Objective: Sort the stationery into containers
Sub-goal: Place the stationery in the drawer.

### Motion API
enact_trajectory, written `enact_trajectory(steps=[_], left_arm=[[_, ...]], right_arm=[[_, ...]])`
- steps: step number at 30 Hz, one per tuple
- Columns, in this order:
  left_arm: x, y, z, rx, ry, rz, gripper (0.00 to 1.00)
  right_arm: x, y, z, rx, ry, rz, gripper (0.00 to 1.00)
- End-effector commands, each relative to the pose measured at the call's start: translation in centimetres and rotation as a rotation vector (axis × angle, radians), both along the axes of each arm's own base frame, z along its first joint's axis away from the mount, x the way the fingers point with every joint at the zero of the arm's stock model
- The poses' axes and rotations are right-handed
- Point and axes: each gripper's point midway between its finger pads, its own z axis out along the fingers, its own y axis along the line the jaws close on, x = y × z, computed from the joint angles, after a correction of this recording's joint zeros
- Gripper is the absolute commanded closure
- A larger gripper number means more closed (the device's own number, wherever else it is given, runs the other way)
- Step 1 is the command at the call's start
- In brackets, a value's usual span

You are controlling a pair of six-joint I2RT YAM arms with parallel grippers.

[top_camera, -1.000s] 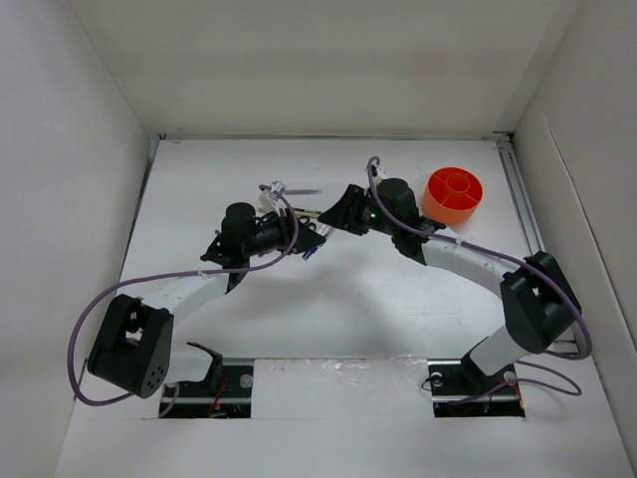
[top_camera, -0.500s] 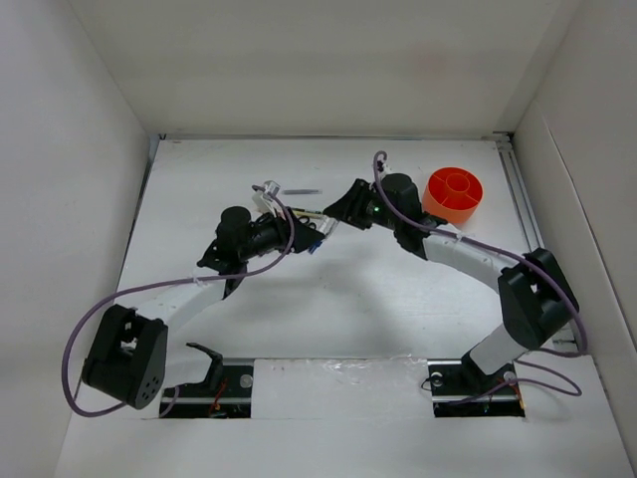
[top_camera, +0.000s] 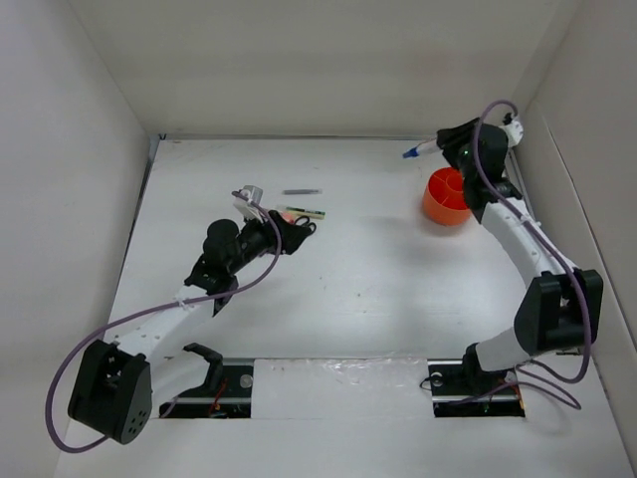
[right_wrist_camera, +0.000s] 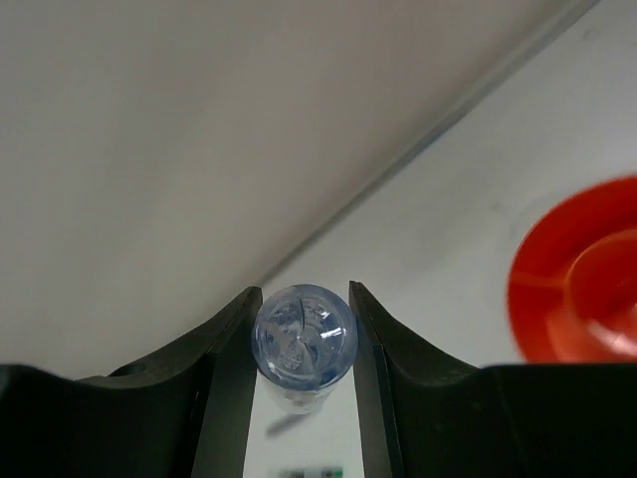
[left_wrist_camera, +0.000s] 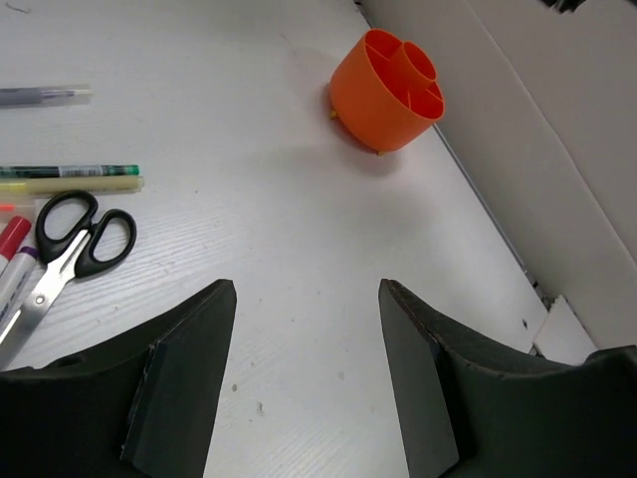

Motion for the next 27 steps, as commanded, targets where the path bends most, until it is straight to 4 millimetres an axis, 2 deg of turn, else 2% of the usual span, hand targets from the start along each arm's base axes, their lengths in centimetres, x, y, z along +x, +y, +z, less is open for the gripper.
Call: enact_trajectory(steps=[1,2,3,5,6,7,9,10,13,16,21,27], left_arm=[[-0.2,0.8,0.6,0.023,-0.071,0.03,0.44],[-0.2,0.8,0.6,0.023,-0.071,0.03,0.44],[-0.5,0.6,0.5,0.013,-0.067,0.015,0.44],[-0.9,0.4,0.8,0.006,-0.076,-0.007,0.44],[-1.0,0.4,1.2,0.001,-0.087,-0.006,0.44],[-1.2,0.4,1.5,-0.003,-0.095,-0.015,0.44],[-1.2,0.4,1.6,-0.011,-0.088,-0.015,0.44],[-1.2,0.3,1.6,-0.011,-0.088,-0.015,0.44],[-1.4,0.2,1.6,-0.012,-0.088,-0.027,0.44],[-1.4,0.0,0.9,-0.011,-0.061,-0.036,0.44],[-1.4,-0.3,1.2,-0.016,-0.069,-0.057,0.44],[-1.5,-0.3,1.6,-0.026,-0.071,-0.056,0.44]], right_arm=[[2.2,-6.5,2.5,-0.068,-0.019,-0.272,0.8],[2.7,-8.4,2.3,-0.093,-0.001,-0.334,0.8],[3.8,-9.1,2.0,-0.105,0.037,-0.359,0.8],[4.6,-10.4,1.8,-0.132,0.066,-0.414,0.8],[5.0,-10.7,2.9,-0.149,0.069,-0.427,0.8],[5.8,-11.2,1.6,-0.192,0.108,-0.445,0.8],[6.2,-12.0,1.4,-0.256,0.146,-0.52,0.8],[6.7,-12.5,0.6,-0.292,0.194,-0.541,0.8],[6.5,-13.6,-0.6,-0.389,0.267,-0.612,0.8],[6.3,-13.5,-1.1,-0.433,0.275,-0.648,0.8],[5.0,-13.8,-2.7,-0.521,0.324,-0.681,0.78],[4.8,-13.4,-3.0,-0.55,0.339,-0.674,0.78]])
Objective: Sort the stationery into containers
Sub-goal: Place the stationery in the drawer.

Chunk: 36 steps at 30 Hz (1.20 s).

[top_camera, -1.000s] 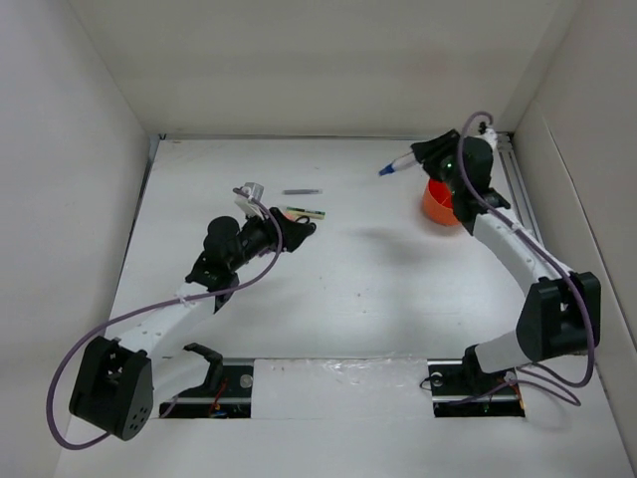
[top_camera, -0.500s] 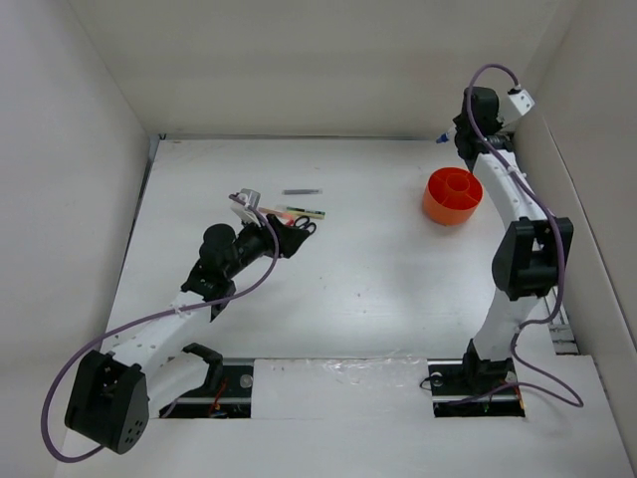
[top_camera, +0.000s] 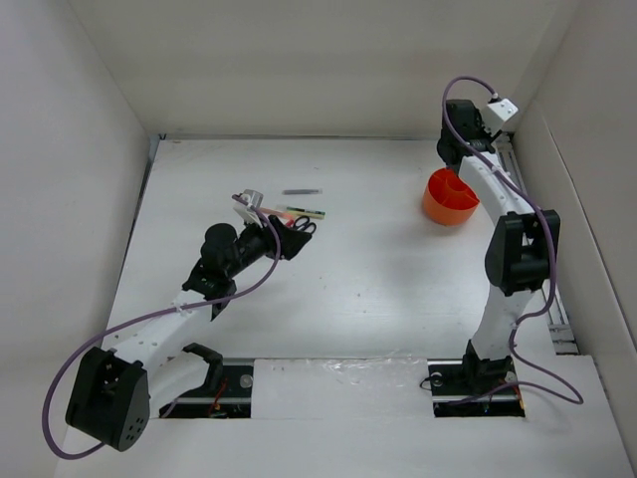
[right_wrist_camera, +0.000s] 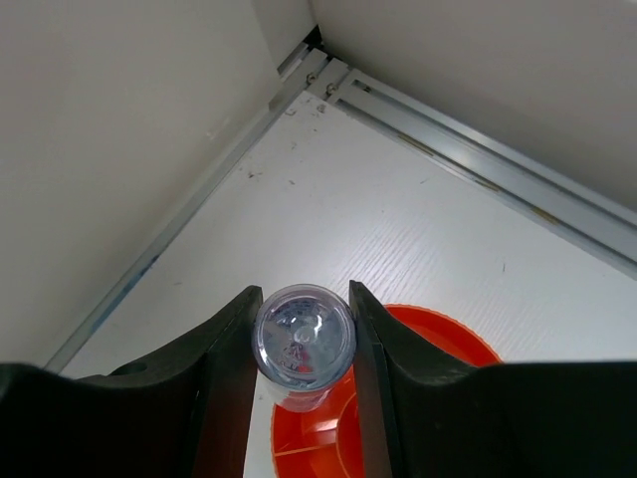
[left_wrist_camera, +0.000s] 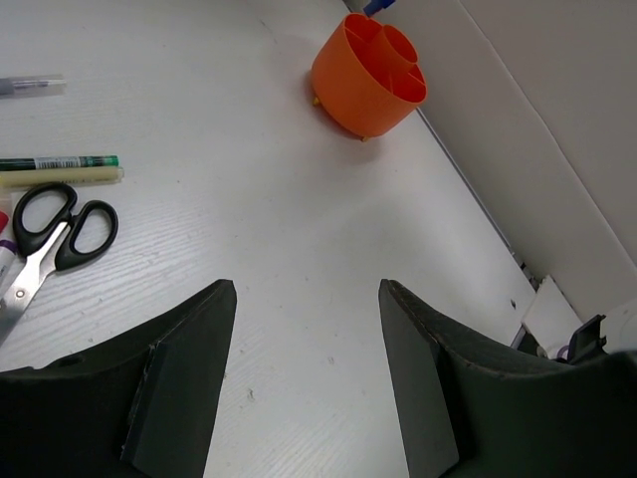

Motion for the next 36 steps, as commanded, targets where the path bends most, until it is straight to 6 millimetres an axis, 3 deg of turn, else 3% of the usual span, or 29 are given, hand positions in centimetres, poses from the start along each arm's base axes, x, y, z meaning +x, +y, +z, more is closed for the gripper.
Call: enact_trajectory(steps=[1,3,19,23,26,30,33,35,36], left_arm=[[-0.2,-0.4,1.9,-0.033,-0.06,-0.024,0.44],[-0.2,-0.4,1.9,-0.033,-0.06,-0.024,0.44],[-0.1,-0.3,1.6,-0.028,-0.052,-0.015,0.44],[0.0,-0.2,1.4,-0.024,-0.044,-0.006,0.43],[0.1,-0.1,1.4,-0.023,-0.044,0.003,0.43],[0.0,-0.1,1.2,-0.019,-0.036,0.003,0.43],[0.3,0.2,1.0,-0.014,-0.028,0.023,0.43],[0.6,0.5,1.4,-0.017,-0.04,0.052,0.44],[0.5,0.8,1.8,-0.019,-0.049,0.069,0.45]], right_arm=[[-0.8,-0.5,2.6,-0.042,-0.039,-0.032,0.76],[-0.5,-0.5,1.5,-0.051,-0.01,-0.029,0.76],[0.7,1.3,-2.1,-0.051,0.087,0.033,0.7],[0.7,1.8,-2.1,-0.051,0.087,0.042,0.51],[0.7,2.0,-1.0,-0.038,0.065,0.059,0.41],[0.1,2.6,2.3,-0.024,-0.008,0.077,0.3],[-0.5,4.3,4.5,0.015,-0.067,0.121,0.3],[-0.7,7.2,4.6,0.054,-0.095,0.211,0.4],[-1.2,8.4,6.0,0.075,-0.136,0.258,0.46]])
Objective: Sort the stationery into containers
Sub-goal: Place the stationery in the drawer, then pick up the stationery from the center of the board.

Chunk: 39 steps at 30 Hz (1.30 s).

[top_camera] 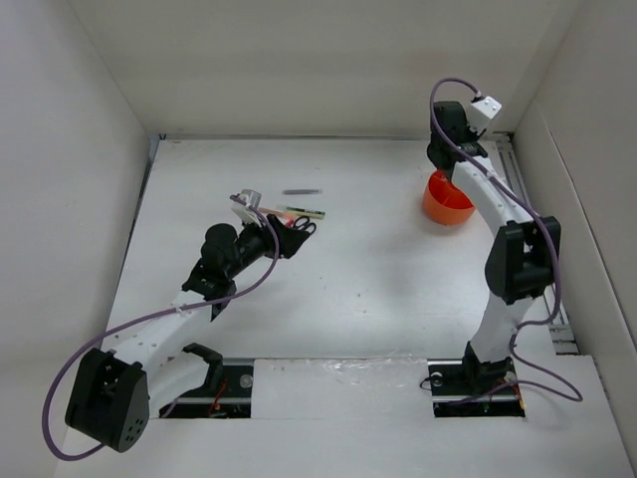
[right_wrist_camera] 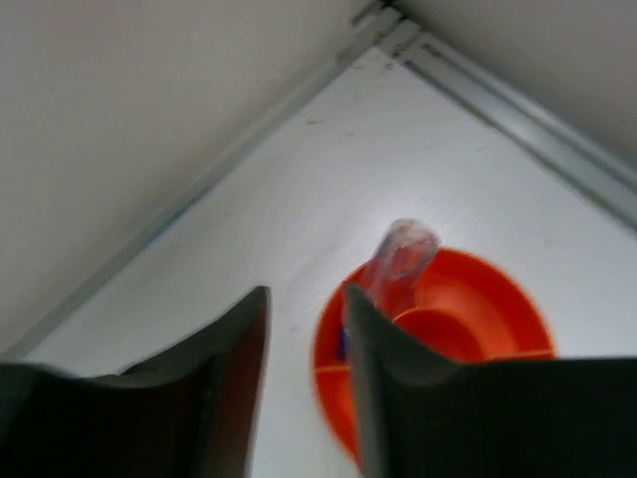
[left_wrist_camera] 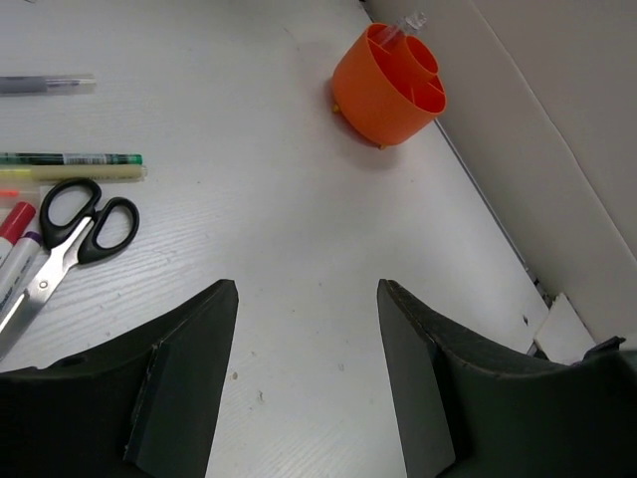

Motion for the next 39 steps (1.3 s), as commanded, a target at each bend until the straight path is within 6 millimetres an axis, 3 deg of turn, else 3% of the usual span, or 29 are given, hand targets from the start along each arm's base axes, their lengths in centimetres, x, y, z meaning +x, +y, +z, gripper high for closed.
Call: enact_trajectory(steps=[1,2,3,5,6,8,9,13,14,17,20,21,24,26,29,36,39], left_arm=[[0.6,1.0,1.5,-0.01,-0.042,0.076,0.45],[0.7,1.4,1.7,-0.01,-0.046,0.098,0.47],[0.9,2.1,1.6,-0.012,-0.041,0.146,0.49],[1.1,2.8,1.5,-0.015,-0.037,0.192,0.49],[1.2,3.2,1.7,-0.021,-0.034,0.218,0.5],[1.5,4.4,1.6,-0.01,-0.028,0.289,0.52],[1.5,4.8,1.7,-0.015,-0.024,0.315,0.52],[1.4,7.4,2.2,-0.02,-0.016,0.45,0.53],[1.1,8.0,3.3,-0.047,-0.039,0.475,0.53],[0.4,9.1,3.3,-0.079,-0.068,0.523,0.53],[-0.2,9.6,4.1,-0.118,-0.101,0.533,0.53],[-0.3,9.4,4.2,-0.118,-0.101,0.522,0.52],[-0.3,9.2,3.6,-0.112,-0.093,0.512,0.5],[-0.1,8.7,3.8,-0.105,-0.083,0.491,0.5],[0.1,8.2,3.4,-0.097,-0.07,0.467,0.49],[0.2,7.5,3.4,-0.096,-0.065,0.436,0.49],[0.2,7.5,3.2,-0.096,-0.065,0.436,0.49]], right_arm=[[-1.0,5.8,6.3,0.107,-0.187,0.176,0.65],[-1.0,9.1,6.8,0.149,-0.217,0.284,0.74],[-1.4,10.7,5.9,0.164,-0.204,0.335,0.88],[-2.0,14.7,6.1,0.207,-0.209,0.463,0.98],[-2.6,17.8,5.5,0.222,-0.194,0.536,1.0],[-3.0,21.6,4.0,0.231,-0.155,0.629,1.0],[-4.2,25.5,3.5,0.248,-0.128,0.741,1.0],[-6.6,34.1,-0.2,0.276,-0.024,0.965,1.0],[-7.1,35.4,-0.9,0.279,-0.002,0.991,1.0],[-8.3,38.4,-4.2,0.279,0.089,1.01,1.0],[-8.1,39.0,-6.1,0.288,0.141,0.962,1.0],[-8.2,39.4,-8.0,0.289,0.179,0.933,1.0],[-7.8,38.1,-10.8,0.256,0.244,0.835,0.96],[-7.9,37.9,-12.1,0.264,0.267,0.806,0.76],[-8.3,37.6,-13.3,0.273,0.295,0.785,0.59],[-9.1,37.5,-16.7,0.287,0.374,0.764,0.66],[-9.4,37.6,-16.9,0.299,0.384,0.762,0.68]])
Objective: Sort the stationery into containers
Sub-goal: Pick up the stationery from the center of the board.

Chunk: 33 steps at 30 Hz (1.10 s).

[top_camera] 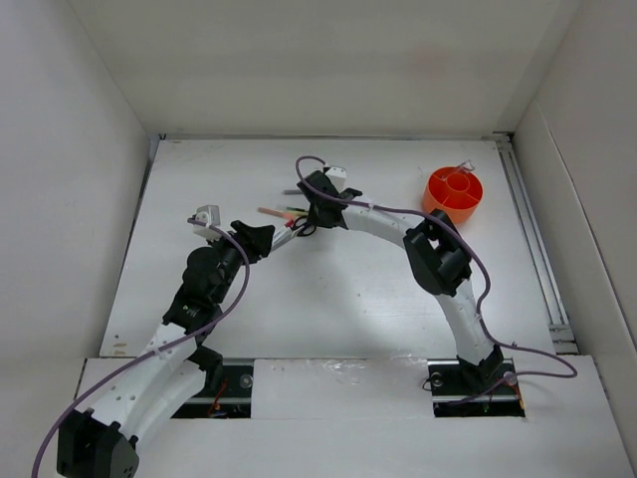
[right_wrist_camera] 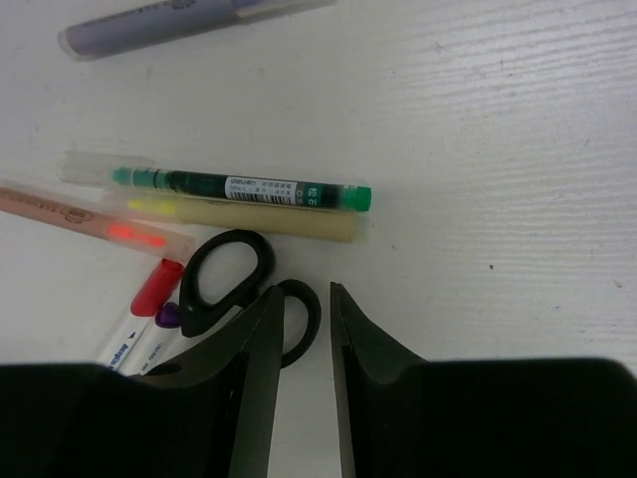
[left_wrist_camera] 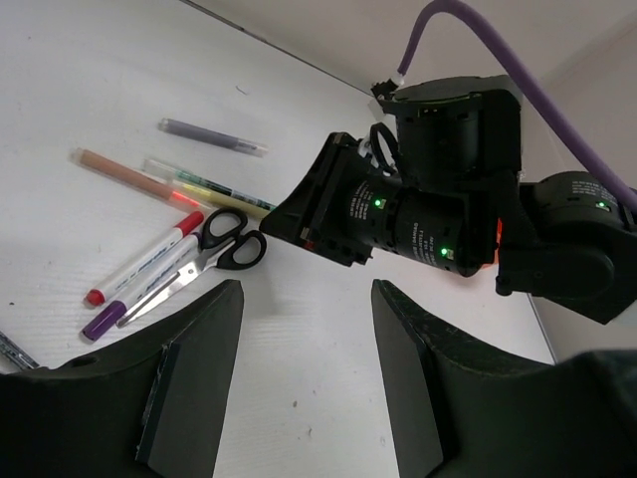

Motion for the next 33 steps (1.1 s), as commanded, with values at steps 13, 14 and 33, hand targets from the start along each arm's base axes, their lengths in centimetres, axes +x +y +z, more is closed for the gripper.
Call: enact_trajectory(steps=[13,14,33], left_arm=[[0.0,-0.8,1.9,-0.033,-0.055,-0.039,0.48],[0.0,-0.8,1.9,-0.033,-0.055,-0.039,0.48],[-0.2,-0.6,2.5,-0.04,-0.074,-0.03,0.48]], right_arm=[[-1.4,0.2,-1.8,0.036,0.053,0.007,0.72],[-1.6,0.0,-1.5,0.036,0.053,0.007,0.72],[-1.5,-0.8,-2.9,0.013,0.085,0.023,0.9]])
